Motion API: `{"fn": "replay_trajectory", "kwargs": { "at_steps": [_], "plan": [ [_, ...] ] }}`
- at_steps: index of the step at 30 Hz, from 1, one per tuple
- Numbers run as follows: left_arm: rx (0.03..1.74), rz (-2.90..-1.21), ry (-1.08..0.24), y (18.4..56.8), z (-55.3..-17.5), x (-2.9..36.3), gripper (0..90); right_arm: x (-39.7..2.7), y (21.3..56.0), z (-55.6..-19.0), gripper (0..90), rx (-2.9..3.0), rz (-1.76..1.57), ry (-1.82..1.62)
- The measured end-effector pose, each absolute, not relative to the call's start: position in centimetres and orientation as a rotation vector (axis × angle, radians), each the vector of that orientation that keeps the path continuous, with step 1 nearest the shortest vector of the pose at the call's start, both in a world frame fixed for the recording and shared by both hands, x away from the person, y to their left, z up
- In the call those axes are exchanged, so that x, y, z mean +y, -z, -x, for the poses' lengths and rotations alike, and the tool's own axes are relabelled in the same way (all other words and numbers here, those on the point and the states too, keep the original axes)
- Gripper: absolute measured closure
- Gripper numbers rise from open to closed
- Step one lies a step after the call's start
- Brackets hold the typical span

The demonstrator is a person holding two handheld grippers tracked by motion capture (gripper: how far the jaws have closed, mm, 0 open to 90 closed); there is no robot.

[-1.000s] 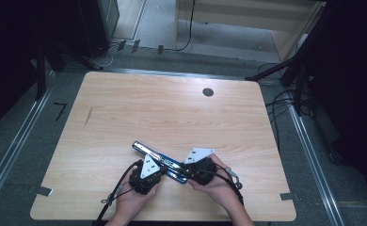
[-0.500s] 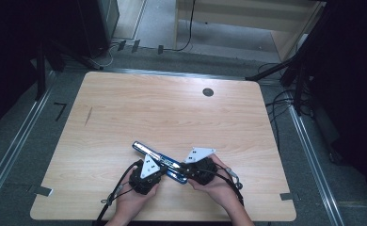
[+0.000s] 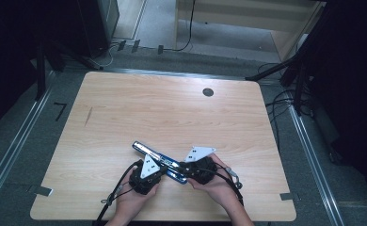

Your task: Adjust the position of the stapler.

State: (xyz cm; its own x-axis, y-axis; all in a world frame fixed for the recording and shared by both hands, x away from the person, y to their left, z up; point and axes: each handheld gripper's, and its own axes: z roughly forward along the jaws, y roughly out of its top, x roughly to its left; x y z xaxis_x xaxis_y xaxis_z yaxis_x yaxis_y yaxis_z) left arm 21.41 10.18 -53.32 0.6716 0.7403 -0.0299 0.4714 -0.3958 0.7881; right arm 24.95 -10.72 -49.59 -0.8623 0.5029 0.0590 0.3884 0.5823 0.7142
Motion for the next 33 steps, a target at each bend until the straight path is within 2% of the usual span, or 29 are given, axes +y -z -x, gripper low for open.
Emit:
{"fn": "replay_trajectory", "kwargs": {
  "at_steps": [33],
  "plan": [
    [0.932, -2.067, -0.417, 53.31, -21.41, 10.19, 90.0, -10.23, 49.73, -25.15, 79.5, 2.672, -0.738, -1.11]
  ]
}}
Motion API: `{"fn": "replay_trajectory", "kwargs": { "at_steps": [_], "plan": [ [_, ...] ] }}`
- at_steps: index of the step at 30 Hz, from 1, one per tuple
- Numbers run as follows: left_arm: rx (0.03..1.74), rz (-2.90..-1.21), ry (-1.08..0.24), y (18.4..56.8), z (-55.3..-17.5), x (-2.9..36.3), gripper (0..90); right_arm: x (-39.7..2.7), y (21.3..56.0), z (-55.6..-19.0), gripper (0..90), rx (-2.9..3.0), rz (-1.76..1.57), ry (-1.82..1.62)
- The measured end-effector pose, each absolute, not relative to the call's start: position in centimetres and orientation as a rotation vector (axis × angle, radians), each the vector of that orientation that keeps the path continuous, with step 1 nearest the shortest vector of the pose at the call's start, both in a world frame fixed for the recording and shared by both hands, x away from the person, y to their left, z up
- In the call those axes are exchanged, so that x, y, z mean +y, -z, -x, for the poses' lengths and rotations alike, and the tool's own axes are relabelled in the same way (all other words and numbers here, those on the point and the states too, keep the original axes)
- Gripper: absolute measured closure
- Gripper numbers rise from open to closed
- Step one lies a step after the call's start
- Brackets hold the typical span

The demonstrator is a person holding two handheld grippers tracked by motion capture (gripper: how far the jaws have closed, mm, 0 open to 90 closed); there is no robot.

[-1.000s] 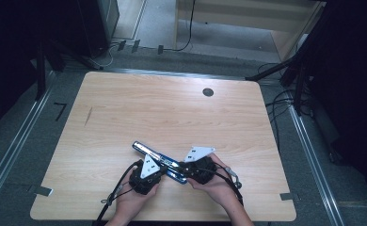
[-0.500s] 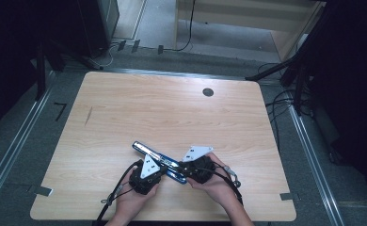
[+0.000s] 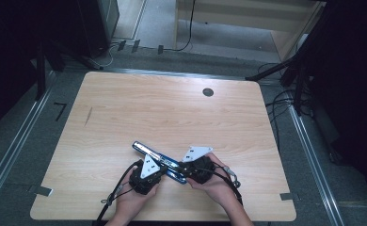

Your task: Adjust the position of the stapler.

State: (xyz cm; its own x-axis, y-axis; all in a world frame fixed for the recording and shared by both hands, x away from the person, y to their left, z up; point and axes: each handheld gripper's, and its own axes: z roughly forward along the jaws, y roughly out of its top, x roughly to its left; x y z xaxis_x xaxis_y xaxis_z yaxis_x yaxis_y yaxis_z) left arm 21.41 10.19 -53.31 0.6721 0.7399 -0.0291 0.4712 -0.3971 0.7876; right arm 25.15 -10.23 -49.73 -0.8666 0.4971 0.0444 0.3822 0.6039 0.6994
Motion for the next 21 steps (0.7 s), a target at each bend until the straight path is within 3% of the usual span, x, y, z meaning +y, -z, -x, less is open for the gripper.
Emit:
{"fn": "replay_trajectory", "kwargs": {
  "at_steps": [21],
  "plan": [
    [0.933, -2.067, -0.417, 53.31, -21.43, 10.21, 90.0, -10.42, 49.79, -25.2, 74.9, 2.679, -0.764, -1.112]
  ]
}}
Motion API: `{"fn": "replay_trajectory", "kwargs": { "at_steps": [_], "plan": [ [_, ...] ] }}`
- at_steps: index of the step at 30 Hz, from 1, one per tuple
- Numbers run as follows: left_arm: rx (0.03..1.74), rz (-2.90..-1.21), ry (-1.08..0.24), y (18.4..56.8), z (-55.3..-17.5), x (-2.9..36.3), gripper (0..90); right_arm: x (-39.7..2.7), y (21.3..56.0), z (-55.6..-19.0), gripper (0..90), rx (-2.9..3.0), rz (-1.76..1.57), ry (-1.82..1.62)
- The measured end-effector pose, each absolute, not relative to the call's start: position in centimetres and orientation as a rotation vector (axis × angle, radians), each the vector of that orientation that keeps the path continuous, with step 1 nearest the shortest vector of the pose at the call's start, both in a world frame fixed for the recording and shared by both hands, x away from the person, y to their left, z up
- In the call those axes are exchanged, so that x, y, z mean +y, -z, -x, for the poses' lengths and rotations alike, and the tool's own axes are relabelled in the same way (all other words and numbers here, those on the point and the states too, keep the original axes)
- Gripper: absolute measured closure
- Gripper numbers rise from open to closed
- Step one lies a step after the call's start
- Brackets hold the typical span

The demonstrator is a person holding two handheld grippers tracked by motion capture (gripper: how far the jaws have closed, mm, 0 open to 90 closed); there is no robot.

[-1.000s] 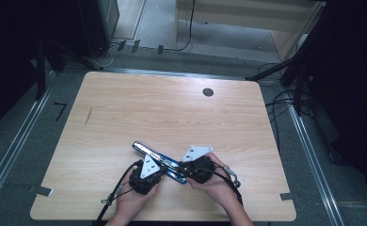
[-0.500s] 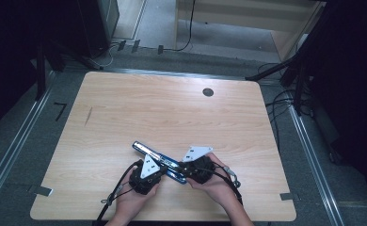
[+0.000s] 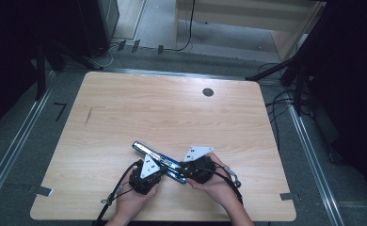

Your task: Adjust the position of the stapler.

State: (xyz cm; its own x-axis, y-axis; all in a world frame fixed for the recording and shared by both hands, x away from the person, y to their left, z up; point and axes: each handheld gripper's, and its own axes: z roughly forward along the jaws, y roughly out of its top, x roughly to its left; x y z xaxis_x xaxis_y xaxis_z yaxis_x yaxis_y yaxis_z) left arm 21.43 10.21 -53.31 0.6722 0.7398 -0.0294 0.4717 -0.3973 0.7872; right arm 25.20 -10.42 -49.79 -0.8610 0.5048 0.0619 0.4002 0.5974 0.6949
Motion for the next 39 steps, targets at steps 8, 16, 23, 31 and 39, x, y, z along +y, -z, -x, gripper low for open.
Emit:
{"fn": "replay_trajectory", "kwargs": {
  "at_steps": [8, 16, 23, 31, 39],
  "plan": [
    [0.932, -2.067, -0.416, 53.3, -21.4, 10.2, 90.0, -10.5, 49.6, -25.4, 79.6, 2.659, -0.794, -1.153],
    [0.933, -2.067, -0.416, 53.3, -21.4, 10.2, 90.0, -9.8, 49.6, -25.6, 90.0, 2.613, -0.832, -1.181],
    [0.934, -2.068, -0.414, 53.3, -21.5, 10.2, 90.0, -8.0, 49.8, -26.2, 90.0, 2.624, -0.821, -1.194],
    [0.936, -2.065, -0.41, 53.3, -21.5, 10.2, 90.0, -7.4, 50.2, -26.4, 90.0, 2.637, -0.816, -1.181],
    [0.936, -2.066, -0.412, 53.3, -21.5, 10.2, 90.0, -7.9, 50.2, -26.0, 90.0, 2.646, -0.797, -1.157]
  ]
}}
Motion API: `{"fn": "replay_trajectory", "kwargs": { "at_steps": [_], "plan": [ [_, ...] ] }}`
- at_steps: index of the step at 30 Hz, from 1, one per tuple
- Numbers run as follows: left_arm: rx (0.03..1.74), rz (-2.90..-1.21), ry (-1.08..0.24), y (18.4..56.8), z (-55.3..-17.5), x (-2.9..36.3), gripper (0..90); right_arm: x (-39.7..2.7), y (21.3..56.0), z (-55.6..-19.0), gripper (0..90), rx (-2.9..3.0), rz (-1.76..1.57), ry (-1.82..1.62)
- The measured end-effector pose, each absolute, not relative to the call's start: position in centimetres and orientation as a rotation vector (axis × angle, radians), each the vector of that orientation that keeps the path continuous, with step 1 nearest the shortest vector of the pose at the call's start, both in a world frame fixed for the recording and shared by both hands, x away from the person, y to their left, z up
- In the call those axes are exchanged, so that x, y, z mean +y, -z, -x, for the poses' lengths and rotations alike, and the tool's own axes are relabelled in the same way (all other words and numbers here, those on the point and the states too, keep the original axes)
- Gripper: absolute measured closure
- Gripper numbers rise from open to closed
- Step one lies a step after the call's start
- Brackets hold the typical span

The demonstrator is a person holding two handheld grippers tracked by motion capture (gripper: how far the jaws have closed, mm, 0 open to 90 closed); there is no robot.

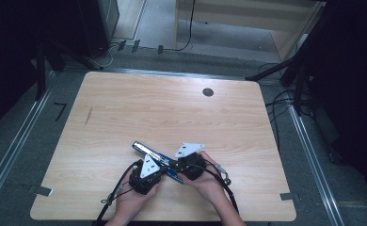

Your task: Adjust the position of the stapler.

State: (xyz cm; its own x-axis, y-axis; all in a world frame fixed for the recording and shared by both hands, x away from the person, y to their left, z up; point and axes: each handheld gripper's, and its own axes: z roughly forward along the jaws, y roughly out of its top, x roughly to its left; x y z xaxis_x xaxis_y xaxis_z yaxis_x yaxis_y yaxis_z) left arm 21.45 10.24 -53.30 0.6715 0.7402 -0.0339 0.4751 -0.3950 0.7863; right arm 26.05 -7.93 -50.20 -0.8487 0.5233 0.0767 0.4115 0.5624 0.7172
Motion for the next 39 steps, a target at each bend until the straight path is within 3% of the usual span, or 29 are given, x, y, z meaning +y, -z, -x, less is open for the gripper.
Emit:
{"fn": "replay_trajectory", "kwargs": {
  "at_steps": [19, 39],
  "plan": [
    [0.932, -2.07, -0.414, 53.3, -21.5, 10.3, 90.0, -9.5, 50.3, -25.5, 90.0, 2.635, -0.808, -1.156],
    [1.027, -2.03, -0.344, 53.1, -22.1, 11.9, 90.0, -7.9, 49.5, -25.9, 90.0, 2.601, -0.815, -1.22]
  ]
}}
